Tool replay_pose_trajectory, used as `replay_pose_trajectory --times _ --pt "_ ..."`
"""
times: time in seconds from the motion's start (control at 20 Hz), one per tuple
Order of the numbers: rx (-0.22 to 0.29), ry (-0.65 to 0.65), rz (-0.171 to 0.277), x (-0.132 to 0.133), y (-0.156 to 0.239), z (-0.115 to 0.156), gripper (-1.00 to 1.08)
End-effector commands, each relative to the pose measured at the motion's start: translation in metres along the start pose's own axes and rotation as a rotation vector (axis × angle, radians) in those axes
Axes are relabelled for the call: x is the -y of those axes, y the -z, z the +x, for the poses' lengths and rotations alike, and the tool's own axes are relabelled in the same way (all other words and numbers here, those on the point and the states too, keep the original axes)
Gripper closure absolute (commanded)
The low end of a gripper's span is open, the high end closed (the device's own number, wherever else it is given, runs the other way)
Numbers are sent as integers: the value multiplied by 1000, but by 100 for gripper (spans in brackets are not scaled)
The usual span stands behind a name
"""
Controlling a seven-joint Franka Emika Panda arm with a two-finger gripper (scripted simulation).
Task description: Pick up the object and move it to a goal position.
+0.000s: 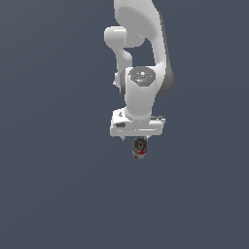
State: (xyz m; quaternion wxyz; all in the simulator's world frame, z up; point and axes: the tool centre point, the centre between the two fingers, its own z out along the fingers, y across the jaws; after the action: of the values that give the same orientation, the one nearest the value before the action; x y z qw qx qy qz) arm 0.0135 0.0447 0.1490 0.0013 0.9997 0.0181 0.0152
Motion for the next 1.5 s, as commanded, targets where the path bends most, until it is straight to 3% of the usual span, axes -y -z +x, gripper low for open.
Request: replay_pose_trajectory --times 0.0,0.6,1.0,1.45 --pt "6 -30 1 5 -4 0 -92" --pt "29 -163 1 28 -20 -1 -92" --pt "30 -168 1 30 -25 -2 -92" --pt "30 -172 0 30 -66 -4 -92"
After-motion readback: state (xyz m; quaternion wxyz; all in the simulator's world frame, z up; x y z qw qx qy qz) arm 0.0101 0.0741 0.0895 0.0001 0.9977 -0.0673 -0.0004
